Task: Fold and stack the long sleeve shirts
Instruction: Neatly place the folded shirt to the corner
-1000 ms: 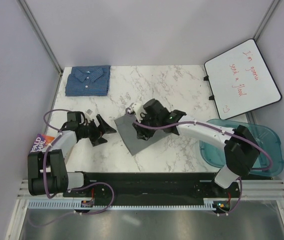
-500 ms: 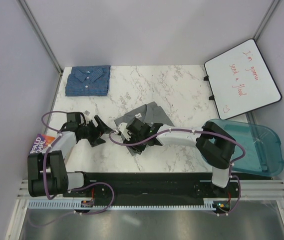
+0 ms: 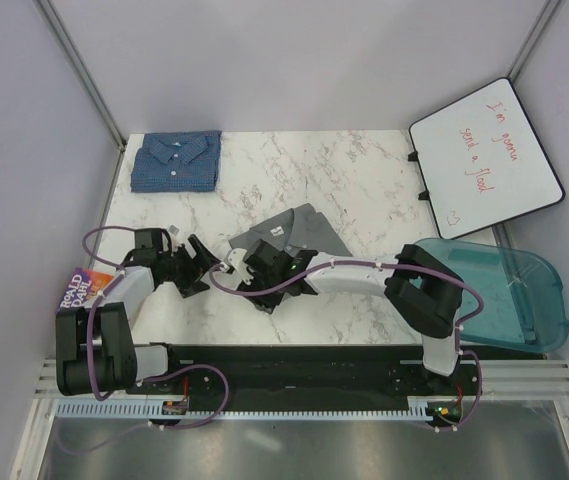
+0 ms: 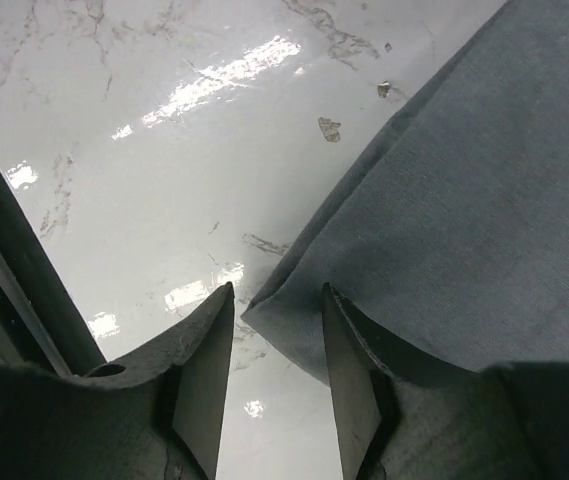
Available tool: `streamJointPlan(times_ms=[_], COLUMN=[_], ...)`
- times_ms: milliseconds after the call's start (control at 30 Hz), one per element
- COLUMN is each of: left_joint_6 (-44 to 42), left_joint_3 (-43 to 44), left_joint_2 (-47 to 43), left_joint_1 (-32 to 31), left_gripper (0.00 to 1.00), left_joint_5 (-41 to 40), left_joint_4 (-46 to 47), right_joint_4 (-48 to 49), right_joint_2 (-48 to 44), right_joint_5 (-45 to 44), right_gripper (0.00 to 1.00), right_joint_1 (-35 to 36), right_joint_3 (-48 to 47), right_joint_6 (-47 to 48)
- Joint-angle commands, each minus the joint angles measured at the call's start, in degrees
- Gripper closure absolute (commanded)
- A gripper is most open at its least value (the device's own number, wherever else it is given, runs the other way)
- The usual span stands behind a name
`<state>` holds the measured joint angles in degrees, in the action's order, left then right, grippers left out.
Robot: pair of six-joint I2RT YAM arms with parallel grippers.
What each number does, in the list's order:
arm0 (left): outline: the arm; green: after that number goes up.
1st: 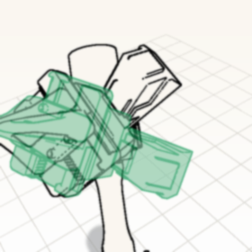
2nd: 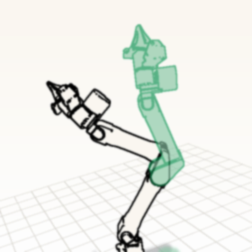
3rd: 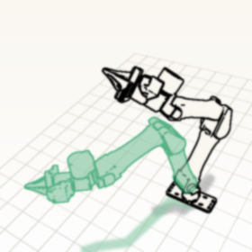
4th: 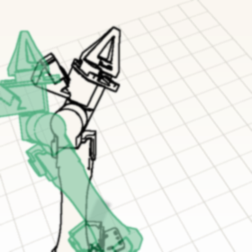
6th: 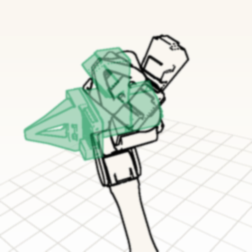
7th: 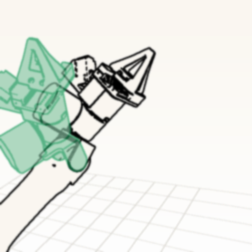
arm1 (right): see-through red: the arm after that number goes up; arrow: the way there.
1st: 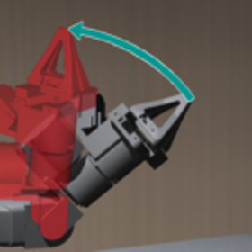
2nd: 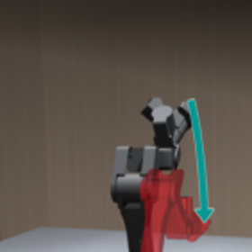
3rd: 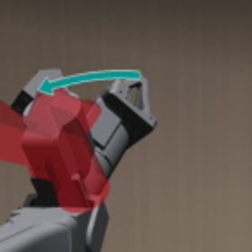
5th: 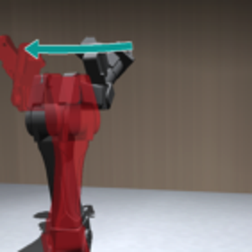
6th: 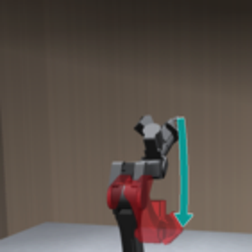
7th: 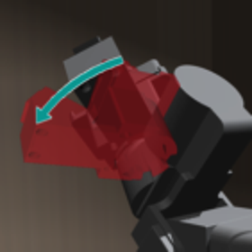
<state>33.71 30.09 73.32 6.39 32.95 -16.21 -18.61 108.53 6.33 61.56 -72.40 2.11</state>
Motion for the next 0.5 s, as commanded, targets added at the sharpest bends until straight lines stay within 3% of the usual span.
streamJointPlan(times_ms=[0,167,267,367,400,467], left_joint_6=[1.4,1.6,1.8,1.9,1.9,2.0], left_joint_3=[-0.1,-0.7,-0.8,-0.5,-0.3,0.1], left_joint_2=[-1.0,-1.3,-1.0,-0.2,0.2,0.7], left_joint_1=[0.1,0.1,-0.1,-0.4,-0.5,-0.6], left_gripper=[0.09,0.08,0.09,0.12,0.13,0.13], left_joint_5=[-1.0,-1.5,-1.2,-0.7,-0.4,0.3], left_joint_4=[2.5,2.7,2.6,2.8,2.8,3.3], right_joint_4=[1.6,3.9,3.9,3.8,3.9,3.9], right_joint_2=[3.5,7.0,7.4,6.5,5.5,4.2], right_joint_5=[0.0,-3.0,-2.8,-2.6,-2.7,-2.3], right_gripper=[0.52,0.53,0.60,0.80,0.96,1.00], right_joint_1=[0.3,0.3,0.4,0.2,0.1,-0.5], right_joint_3=[-1.6,-0.2,0.2,0.2,0.2,0.1], right_joint_6=[-1.1,-0.1,-0.3,0.0,0.0,-0.1])
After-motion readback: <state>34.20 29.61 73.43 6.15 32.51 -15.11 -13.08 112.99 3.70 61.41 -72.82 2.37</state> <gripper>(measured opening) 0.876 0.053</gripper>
